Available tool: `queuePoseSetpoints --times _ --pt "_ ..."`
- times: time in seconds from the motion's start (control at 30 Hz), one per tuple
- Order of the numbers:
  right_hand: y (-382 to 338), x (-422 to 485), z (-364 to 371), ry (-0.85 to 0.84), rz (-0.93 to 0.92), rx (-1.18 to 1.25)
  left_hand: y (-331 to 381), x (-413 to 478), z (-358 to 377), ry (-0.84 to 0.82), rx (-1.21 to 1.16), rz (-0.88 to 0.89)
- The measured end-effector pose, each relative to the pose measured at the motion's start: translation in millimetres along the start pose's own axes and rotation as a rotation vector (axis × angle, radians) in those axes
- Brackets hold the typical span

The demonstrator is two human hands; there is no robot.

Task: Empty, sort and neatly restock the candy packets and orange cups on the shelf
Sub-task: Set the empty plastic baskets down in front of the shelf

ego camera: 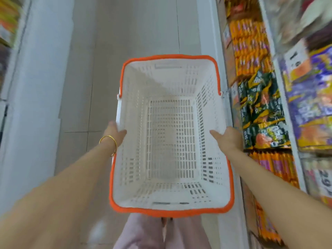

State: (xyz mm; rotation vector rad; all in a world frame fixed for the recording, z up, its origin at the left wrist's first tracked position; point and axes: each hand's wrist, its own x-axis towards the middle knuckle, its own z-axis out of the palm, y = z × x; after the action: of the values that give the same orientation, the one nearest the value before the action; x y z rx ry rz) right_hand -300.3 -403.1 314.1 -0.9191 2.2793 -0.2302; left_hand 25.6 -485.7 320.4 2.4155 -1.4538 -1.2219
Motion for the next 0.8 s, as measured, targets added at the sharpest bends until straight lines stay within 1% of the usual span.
queuePoseSetpoints --times 0.1,0.33,0.43,0.53,0.67,0.8 --pt "-60 50 -28 0.034 -0.054 -0.045 50 44 -29 0.011 -0.082 0.013" --pt "-231 180 -84 0.097 -0.123 -0.058 168 173 -106 0.022 -0.267 0.085" --pt "-292 227 -105 0.118 -0.141 -0.051 220 224 -137 0.036 -0.237 0.076" --pt "-355 287 -122 0.123 -0.125 -0.071 279 294 -164 0.058 -0.222 0.06" --pt "-442 388 -140 0.137 -0.13 -0.049 365 395 -197 0.068 -0.228 0.11" --pt "-535 475 -165 0.127 -0.116 -0.065 447 483 -238 0.092 -0.216 0.117"
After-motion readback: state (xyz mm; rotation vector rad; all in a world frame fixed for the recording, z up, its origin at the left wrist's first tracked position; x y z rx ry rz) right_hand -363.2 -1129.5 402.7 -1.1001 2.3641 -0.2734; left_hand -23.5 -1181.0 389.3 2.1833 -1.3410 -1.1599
